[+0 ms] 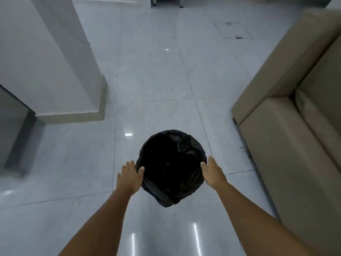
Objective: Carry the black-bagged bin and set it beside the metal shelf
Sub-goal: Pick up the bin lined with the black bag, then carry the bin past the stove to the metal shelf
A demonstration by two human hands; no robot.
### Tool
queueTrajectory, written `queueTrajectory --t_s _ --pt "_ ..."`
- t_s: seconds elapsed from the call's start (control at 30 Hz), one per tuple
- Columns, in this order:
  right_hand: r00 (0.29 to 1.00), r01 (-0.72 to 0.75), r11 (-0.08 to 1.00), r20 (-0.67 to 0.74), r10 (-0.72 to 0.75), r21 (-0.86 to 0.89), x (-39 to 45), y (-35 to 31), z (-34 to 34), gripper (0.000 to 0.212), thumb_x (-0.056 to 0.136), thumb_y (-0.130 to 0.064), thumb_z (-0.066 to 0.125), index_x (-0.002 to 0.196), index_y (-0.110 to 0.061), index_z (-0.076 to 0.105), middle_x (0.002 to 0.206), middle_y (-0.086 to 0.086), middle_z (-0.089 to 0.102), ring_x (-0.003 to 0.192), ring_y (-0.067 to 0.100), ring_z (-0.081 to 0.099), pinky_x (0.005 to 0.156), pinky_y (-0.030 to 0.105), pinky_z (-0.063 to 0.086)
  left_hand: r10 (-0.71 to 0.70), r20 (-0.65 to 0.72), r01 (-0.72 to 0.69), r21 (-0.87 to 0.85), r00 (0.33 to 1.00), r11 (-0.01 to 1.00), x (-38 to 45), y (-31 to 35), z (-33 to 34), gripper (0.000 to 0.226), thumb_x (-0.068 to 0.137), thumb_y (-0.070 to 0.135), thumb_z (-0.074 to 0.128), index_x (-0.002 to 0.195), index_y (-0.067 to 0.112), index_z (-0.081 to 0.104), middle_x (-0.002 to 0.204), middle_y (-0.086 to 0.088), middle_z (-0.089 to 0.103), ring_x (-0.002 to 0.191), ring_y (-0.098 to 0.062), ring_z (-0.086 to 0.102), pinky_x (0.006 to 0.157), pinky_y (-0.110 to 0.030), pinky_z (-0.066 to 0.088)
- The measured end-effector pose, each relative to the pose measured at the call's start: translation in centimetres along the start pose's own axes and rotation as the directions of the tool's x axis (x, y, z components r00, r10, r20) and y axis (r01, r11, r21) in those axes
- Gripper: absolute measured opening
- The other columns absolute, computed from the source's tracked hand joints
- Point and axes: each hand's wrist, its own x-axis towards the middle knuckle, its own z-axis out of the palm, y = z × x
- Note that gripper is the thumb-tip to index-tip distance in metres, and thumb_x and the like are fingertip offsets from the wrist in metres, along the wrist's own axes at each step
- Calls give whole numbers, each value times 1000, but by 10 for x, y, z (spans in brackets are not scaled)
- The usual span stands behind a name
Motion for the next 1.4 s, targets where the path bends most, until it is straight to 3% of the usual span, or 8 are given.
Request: queueTrajectory --t_s 0.1,0.23,0.47,0.6,0.73,0.9,1.23,1.4 --pt "992 -11 996 -124 23 92 28 14 25 59 101 -40 29 155 -20 13 160 6 28 144 32 32 114 46 29 2 -103 -18 -156 995 988 22 -10 28 63 99 44 29 152 11 19 160 -11 22 148 -29 19 121 -48 17" --pt "981 61 984 -191 -28 170 42 25 53 54 102 -30 30 154 -26 15 155 4 38 137 31 43 109 44 37 39 -201 -96 -284 979 954 35 -15 57 50 96 37 34 143 22 32 141 -6 50 127 -31 49 107 -52 41" --pt "959 133 872 -285 7 471 44 32 76 50 104 -20 28 153 -32 22 146 6 48 132 29 47 108 36 36 -53 -208 -61 -508 977 859 29 0 73 50 99 17 30 148 21 24 133 -12 56 117 -35 56 98 -45 46" --pt "944 129 897 -329 19 422 42 31 76 49 104 -20 26 153 -30 23 113 10 61 101 23 58 95 31 43 -52 -197 -42 -442 979 896 25 9 71 47 100 18 27 146 16 25 128 -17 59 111 -37 59 94 -44 48" --pt "939 122 920 -344 15 372 33 31 58 51 104 -20 27 153 -30 20 73 8 57 65 16 56 71 29 49 -27 -192 -55 -408 981 911 6 26 57 47 100 20 25 147 16 23 129 -17 58 112 -38 59 95 -46 48" --pt "945 103 928 -328 21 358 1 12 3 51 104 -20 27 153 -31 19 86 21 64 74 27 62 70 30 47 -18 -174 -52 -390 985 919 -31 68 12 47 100 20 24 147 16 23 129 -17 58 112 -37 59 95 -46 49" --pt "936 90 932 -350 42 351 -87 -87 -169 51 103 -21 24 153 -32 19 76 9 58 71 26 58 67 32 47 40 -165 -95 -340 985 936 -118 201 -156 45 100 20 23 145 16 25 128 -16 58 111 -36 59 96 -45 48" --pt "927 127 933 -374 9 336 -105 -149 -249 55 101 -17 26 153 -33 19 63 6 49 58 21 49 53 32 39 64 -192 -124 -320 979 939 -137 266 -241 45 100 16 24 145 12 26 131 -18 56 115 -37 57 99 -44 45"
